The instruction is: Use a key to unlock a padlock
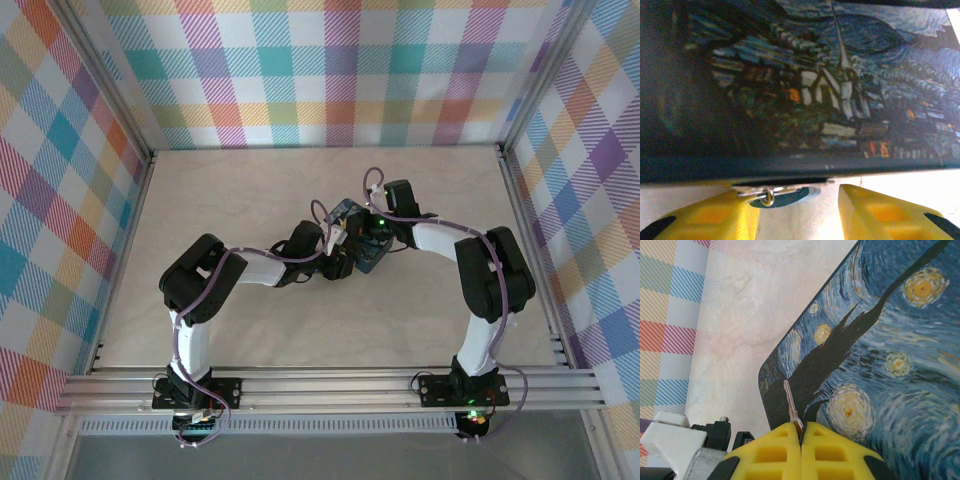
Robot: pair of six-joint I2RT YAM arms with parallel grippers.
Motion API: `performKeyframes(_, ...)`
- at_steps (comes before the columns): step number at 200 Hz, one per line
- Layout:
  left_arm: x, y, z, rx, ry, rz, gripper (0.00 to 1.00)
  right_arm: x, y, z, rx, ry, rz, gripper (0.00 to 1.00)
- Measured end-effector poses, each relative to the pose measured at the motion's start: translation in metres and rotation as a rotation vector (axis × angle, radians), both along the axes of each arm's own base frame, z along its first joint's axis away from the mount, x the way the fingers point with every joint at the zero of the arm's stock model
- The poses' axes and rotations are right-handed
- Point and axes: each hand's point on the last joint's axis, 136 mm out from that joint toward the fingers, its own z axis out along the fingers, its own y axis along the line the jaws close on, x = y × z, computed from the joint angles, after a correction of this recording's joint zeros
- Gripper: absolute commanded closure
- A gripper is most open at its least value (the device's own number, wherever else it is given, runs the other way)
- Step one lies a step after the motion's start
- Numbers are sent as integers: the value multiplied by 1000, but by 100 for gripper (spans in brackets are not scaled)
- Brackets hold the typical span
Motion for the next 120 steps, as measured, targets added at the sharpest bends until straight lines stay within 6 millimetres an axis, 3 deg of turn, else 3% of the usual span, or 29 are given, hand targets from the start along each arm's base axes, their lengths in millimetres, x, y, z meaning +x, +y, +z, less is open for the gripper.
performKeyframes(49, 4, 0, 3, -41, 45, 66, 54, 0, 0, 0, 0, 0, 0, 100)
performKeyframes(120, 7, 1, 3, -101, 103, 113, 63, 1, 0, 0, 0, -2, -2, 100)
